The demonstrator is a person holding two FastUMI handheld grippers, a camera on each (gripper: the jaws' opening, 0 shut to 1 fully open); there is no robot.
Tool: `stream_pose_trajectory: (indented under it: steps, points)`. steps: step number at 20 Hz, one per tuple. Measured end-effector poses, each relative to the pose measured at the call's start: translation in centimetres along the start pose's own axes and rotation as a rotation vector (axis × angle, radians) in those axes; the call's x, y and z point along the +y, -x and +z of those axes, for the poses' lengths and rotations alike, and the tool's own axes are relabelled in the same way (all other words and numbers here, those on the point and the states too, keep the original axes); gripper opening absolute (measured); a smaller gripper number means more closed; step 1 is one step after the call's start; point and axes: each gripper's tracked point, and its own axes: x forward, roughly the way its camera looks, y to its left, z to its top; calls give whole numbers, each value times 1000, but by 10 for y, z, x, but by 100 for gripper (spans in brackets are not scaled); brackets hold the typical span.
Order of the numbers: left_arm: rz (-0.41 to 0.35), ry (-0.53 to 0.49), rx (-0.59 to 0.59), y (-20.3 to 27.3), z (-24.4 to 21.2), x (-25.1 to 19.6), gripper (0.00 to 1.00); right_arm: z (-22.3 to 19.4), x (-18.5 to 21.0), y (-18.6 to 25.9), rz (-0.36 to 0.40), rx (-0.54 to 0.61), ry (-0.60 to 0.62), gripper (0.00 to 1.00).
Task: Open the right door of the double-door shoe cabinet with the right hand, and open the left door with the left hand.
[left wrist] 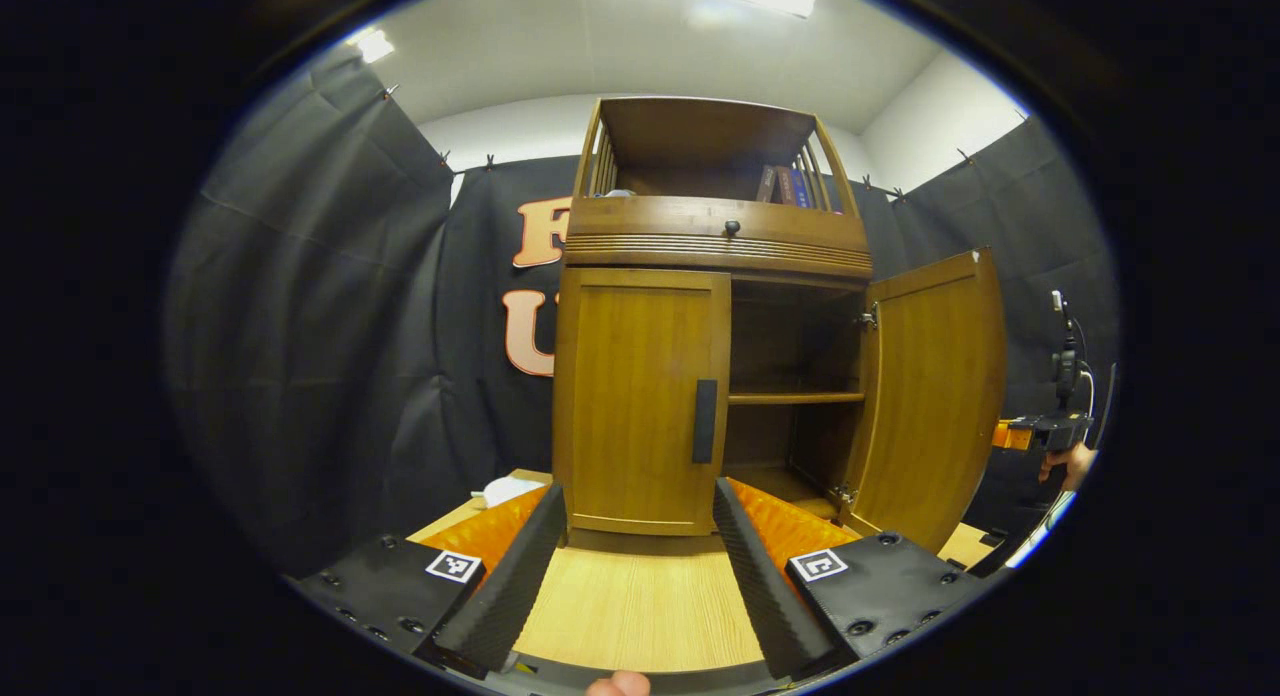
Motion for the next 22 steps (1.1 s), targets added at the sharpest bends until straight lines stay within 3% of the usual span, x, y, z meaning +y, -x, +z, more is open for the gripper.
stream_pose_trajectory:
  steps: [2, 3, 5, 6, 7, 10, 13, 14, 18, 22]
  points:
    - [17, -1, 1, -2, -1, 7, 95, 0, -2, 0, 28, 9, 7, 3]
    - [26, -1, 6, -3, -2, 10, 93, -1, -1, 0, 50, 13, 8, 9]
    - [36, 6, 11, -4, -3, 14, 93, -4, -3, -1, 75, 29, -3, 6]
    - [37, 10, 13, -5, -4, 15, 99, -15, -4, 2, 78, 73, -11, 6]
    - [42, 11, 12, -5, -4, 17, 96, -26, -6, 10, 73, 119, -8, 10]
    - [46, 11, 10, -6, -4, 20, 99, -29, -11, 37, 25, 118, 34, 14]
    - [33, 14, 20, -8, -7, 17, 93, -22, -12, 66, -78, 85, 43, 14]
    - [27, 17, 29, -10, -8, 15, 96, -20, -10, 75, -112, 82, 55, 13]
    - [-16, 10, 40, -19, -7, -1, 95, -2, 20, 96, -160, 25, 55, 11]
    - [-79, 19, 44, -28, -6, -20, 94, 20, 47, 107, -162, -35, -10, 41]
